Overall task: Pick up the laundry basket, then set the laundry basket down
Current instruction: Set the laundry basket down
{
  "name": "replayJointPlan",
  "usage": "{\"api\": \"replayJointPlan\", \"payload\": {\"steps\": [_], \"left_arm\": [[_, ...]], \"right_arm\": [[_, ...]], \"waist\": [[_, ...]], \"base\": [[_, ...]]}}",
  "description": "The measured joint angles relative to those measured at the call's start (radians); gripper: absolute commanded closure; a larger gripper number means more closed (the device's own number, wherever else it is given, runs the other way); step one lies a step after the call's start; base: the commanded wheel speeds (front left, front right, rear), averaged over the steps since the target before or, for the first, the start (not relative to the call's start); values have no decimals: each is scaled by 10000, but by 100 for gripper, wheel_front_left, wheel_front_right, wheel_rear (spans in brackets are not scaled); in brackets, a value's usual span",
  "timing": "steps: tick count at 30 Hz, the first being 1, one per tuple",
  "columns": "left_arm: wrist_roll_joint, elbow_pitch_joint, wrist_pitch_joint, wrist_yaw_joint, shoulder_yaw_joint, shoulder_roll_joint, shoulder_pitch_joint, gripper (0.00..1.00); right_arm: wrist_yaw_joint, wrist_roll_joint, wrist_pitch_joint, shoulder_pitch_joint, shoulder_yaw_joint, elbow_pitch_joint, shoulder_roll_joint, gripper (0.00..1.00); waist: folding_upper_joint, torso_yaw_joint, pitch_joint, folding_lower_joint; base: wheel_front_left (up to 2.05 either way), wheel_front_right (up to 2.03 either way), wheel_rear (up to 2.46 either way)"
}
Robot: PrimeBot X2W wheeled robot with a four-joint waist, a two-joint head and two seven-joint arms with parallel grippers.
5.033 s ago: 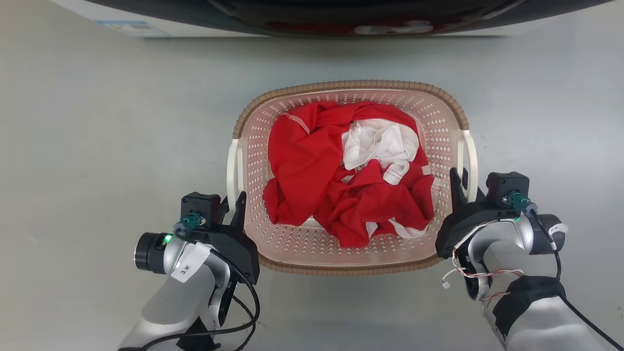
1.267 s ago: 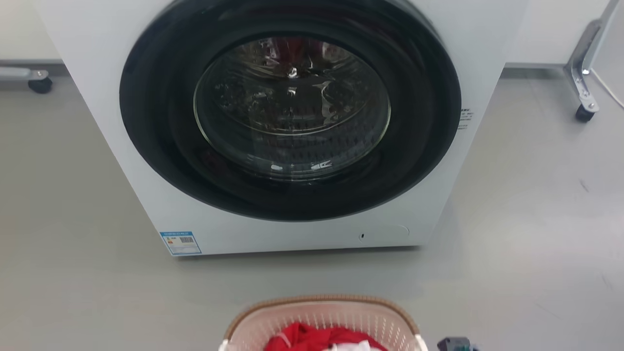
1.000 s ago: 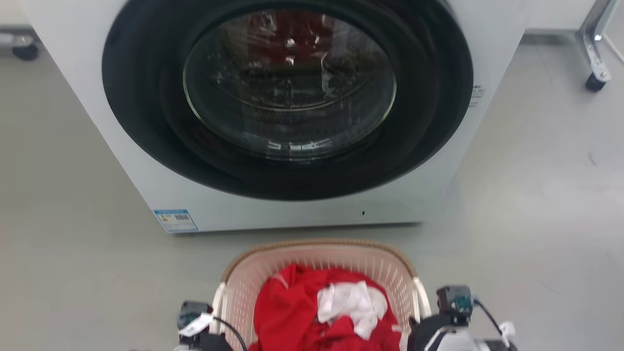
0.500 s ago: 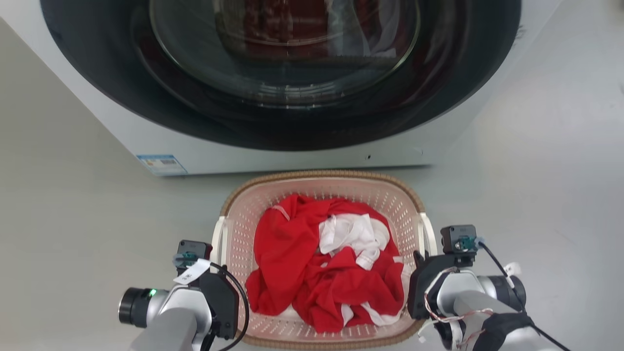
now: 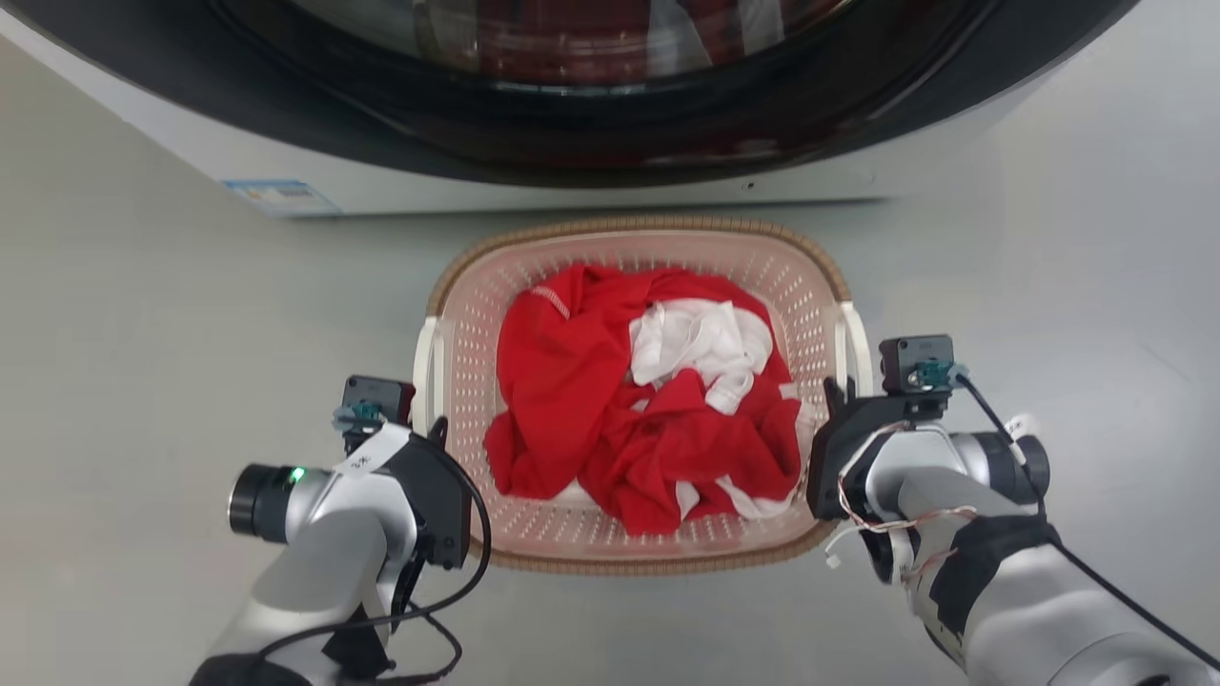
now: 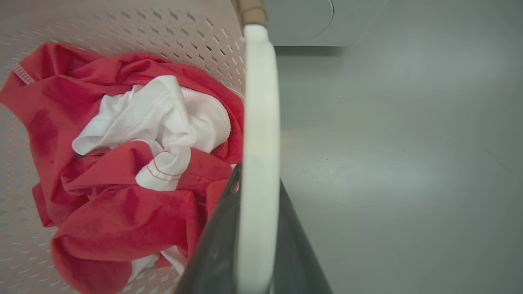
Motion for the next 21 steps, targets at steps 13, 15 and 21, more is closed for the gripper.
{"api": "replayJointPlan", "payload": {"steps": [13,15,21], "left_arm": [[75,-121,-203,79,146,6,-1337,100],[77,-119,-274,79,161,6,-1466,100],[130,-67,-441,79,159,-13,-1661,100]], "right_arm": [[0,-251,-384,-1376,-98,334,-40,100],[0,-263,-453,-1518,-100,368,-46,100],[42,-268,-686,-1636,-90,477,-46,100]], "waist": [[0,257,1932,0],[0,299,2198,0],[0,454,2811,-1]], "base": [[0,0,0],[0,0,0],[0,0,0]]}}
